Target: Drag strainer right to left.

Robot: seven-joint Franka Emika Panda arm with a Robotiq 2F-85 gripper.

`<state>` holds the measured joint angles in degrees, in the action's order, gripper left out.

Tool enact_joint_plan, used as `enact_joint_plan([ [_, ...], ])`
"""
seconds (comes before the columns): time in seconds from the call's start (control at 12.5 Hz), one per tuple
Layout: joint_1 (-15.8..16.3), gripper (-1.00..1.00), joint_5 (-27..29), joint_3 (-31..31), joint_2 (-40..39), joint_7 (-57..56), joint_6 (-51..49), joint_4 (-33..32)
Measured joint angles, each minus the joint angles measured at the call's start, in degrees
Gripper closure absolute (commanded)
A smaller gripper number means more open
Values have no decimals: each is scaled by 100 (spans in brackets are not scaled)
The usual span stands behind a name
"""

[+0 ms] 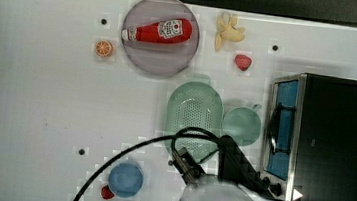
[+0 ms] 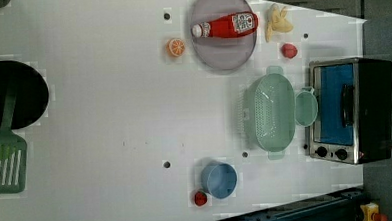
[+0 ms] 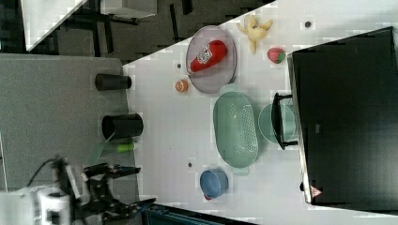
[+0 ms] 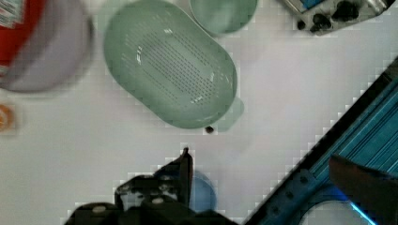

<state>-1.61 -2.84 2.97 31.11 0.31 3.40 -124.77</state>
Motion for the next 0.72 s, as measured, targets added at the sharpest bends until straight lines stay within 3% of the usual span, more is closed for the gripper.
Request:
enact_joint_plan([
  [0.32, 17, -100, -30, 8, -227, 99, 860, -11],
  [0.72, 67, -100, -117, -107, -2358, 1661, 3104, -1052],
])
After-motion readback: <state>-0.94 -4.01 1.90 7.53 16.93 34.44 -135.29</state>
